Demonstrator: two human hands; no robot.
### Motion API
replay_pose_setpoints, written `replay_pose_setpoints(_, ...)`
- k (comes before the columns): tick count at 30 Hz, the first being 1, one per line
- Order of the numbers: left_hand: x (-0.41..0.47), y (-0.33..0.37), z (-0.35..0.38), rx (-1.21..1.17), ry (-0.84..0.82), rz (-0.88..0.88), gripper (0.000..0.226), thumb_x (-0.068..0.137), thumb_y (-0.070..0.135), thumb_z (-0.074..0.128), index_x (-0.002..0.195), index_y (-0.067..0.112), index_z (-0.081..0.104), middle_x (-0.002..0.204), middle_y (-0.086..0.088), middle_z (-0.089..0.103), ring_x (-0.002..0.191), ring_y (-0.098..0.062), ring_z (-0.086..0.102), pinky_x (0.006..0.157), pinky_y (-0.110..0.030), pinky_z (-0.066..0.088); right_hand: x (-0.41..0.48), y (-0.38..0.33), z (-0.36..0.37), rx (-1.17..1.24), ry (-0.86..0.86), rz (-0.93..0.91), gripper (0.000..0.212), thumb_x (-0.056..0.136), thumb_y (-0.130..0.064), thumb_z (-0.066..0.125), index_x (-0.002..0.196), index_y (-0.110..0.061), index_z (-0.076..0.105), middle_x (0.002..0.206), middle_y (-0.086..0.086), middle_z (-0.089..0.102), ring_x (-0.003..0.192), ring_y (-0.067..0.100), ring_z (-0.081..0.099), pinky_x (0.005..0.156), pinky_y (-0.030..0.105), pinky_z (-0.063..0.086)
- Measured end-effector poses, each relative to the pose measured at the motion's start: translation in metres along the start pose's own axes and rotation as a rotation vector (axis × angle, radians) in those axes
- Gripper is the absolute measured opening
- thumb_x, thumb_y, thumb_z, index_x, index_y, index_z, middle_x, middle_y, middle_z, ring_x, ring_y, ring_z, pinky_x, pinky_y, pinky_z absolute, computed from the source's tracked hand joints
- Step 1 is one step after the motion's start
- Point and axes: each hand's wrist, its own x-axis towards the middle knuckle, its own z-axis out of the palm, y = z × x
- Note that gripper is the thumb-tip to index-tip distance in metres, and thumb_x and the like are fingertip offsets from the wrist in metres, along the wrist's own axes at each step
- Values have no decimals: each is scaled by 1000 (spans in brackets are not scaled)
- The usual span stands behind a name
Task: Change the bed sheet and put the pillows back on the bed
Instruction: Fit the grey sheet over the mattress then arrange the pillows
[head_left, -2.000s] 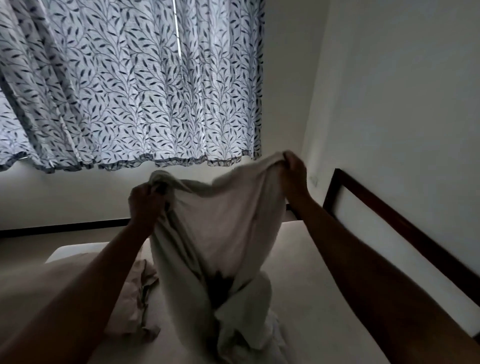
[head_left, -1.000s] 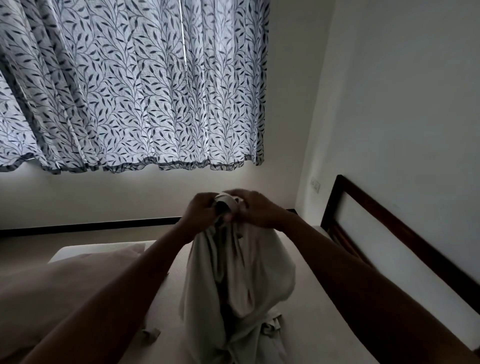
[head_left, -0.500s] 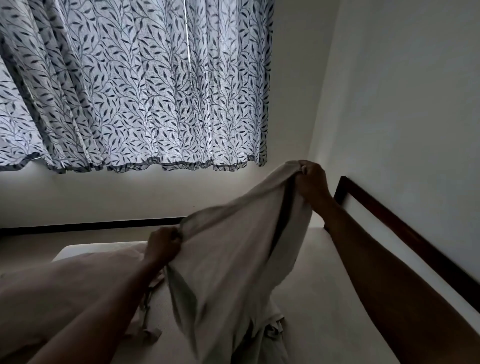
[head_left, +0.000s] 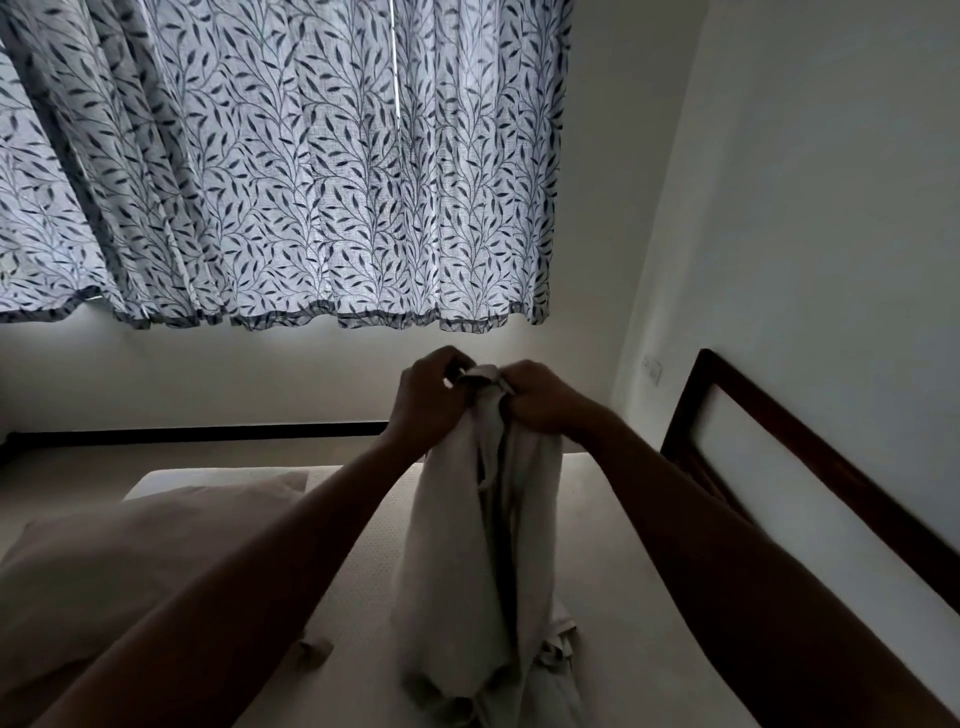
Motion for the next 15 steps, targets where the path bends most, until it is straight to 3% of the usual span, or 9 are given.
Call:
replay_pose_setpoints(2,-7,-24,-4,-12,-80,-25,18,82,39,69,74,23,66,68,10,64,66,-8,58,66,-29,45,-1,7,-11,-17,71,-24,34,65,-17,45,83,0,68,83,11,72,81,23,66,70,35,48)
replay_pose_setpoints(5,-27,-44,-3,73,-147,-38,29,90,37,62,62,29,56,53,11,42,54,3,37,54,-27,33,-3,16,-28,-11,210,-8,30,70,-10,46,84,3,68,83,16,72,81,28,66,73,38,49)
replay_pose_setpoints(8,-47,-72,-6,200,-161,-62,19,82,27,55,64,28,62,56,8,54,57,1,51,57,-31,43,-5,27,-50,68,448,57,24,70,-11,47,78,-5,69,76,6,71,75,19,67,67,30,47)
replay_pose_setpoints(11,-54,-109,-20,399,-191,-232,19,71,23,53,65,7,61,66,-14,65,70,-32,67,58,-38,41,-11,36,-63,184,612,121,21,71,-9,46,66,-24,61,67,-10,63,66,4,57,64,24,43)
replay_pose_setpoints(15,-53,-132,-40,468,-94,-425,25,60,28,47,60,7,60,72,-23,66,77,-42,66,59,-35,35,-14,48,-61,284,670,174,34,81,3,50,67,-25,65,67,-6,67,66,7,57,66,30,45)
